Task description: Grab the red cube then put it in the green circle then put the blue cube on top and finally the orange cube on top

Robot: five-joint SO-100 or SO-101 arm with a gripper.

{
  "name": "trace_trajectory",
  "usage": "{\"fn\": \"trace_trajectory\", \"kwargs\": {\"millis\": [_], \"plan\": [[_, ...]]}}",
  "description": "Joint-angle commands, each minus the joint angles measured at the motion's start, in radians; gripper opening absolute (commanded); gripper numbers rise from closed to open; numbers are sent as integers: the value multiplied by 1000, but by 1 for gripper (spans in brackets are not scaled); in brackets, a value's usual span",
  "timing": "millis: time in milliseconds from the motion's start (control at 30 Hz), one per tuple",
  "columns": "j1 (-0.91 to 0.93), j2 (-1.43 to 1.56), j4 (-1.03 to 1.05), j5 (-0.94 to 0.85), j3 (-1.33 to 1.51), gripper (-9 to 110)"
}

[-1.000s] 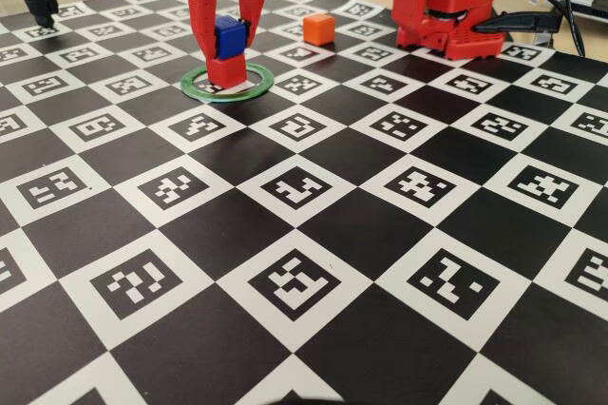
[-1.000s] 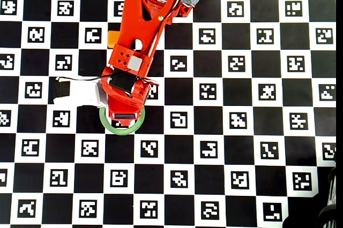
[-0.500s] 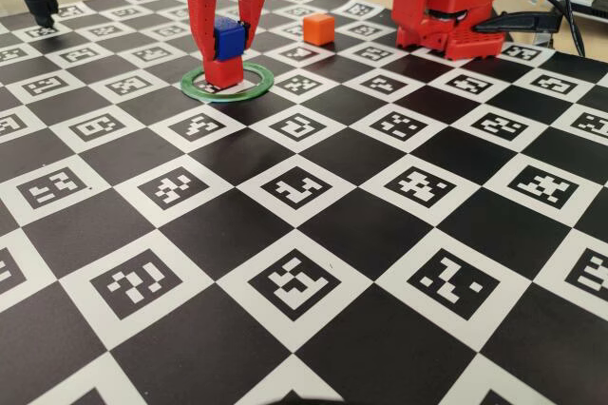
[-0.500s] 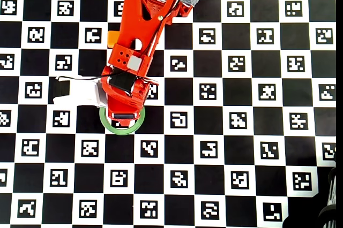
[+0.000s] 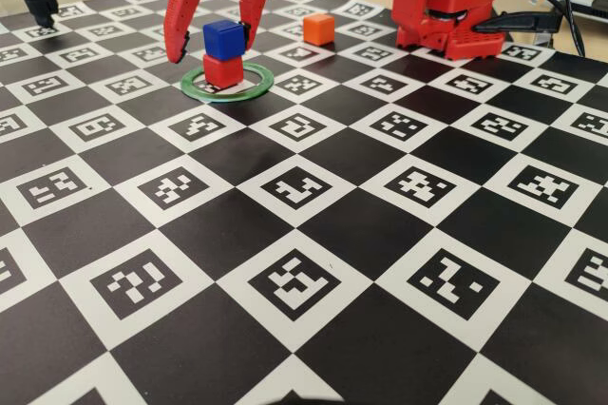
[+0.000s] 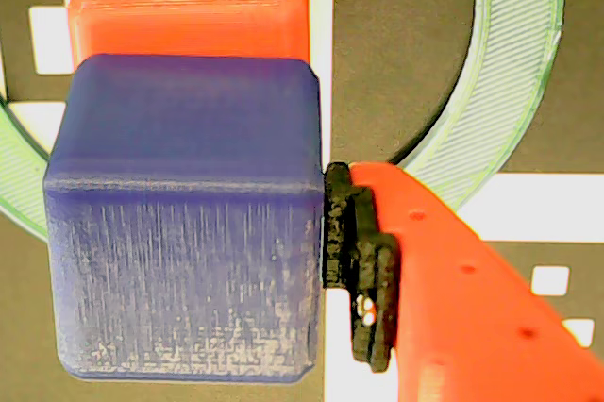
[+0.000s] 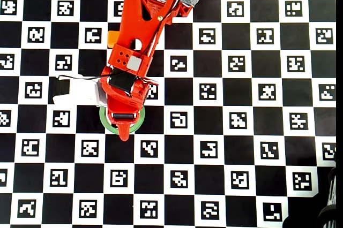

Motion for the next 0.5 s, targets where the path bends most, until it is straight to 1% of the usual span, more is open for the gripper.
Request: {"fn": "trace_trajectory", "kwargs": {"millis": [0,200,467], "plan": [[12,25,-11,3,-3,47],[9,41,2,3,-5,47],[20,104,95,-8,-46,47]]}}
